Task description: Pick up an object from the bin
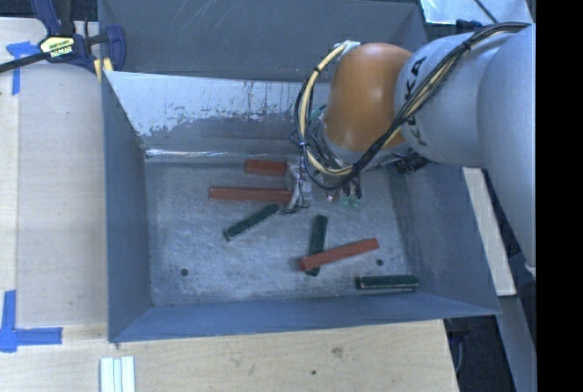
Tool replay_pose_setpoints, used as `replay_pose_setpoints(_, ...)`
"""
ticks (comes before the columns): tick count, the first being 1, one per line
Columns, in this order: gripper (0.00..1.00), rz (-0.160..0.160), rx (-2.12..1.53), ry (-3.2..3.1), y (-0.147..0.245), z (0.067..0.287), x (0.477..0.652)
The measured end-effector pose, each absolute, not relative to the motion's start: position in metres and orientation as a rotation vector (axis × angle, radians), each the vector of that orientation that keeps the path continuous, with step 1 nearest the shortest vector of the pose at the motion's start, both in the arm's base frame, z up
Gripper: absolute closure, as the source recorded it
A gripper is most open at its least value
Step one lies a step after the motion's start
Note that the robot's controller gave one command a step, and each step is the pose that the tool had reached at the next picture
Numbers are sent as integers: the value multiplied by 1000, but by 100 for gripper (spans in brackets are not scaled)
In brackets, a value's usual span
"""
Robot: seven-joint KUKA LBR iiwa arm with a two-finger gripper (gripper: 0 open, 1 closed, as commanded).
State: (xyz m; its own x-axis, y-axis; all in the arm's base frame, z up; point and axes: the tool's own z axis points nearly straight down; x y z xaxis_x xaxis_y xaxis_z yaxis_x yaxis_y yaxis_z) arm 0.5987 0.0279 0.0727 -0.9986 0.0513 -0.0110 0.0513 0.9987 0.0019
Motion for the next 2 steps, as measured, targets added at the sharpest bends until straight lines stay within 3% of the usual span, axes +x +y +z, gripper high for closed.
replay_pose_setpoints(1, 100, -1, 26, 3136, -7, 72, 549)
replay_pose_setpoints(2, 100, -2, 51, 3130, -21, 223, 529)
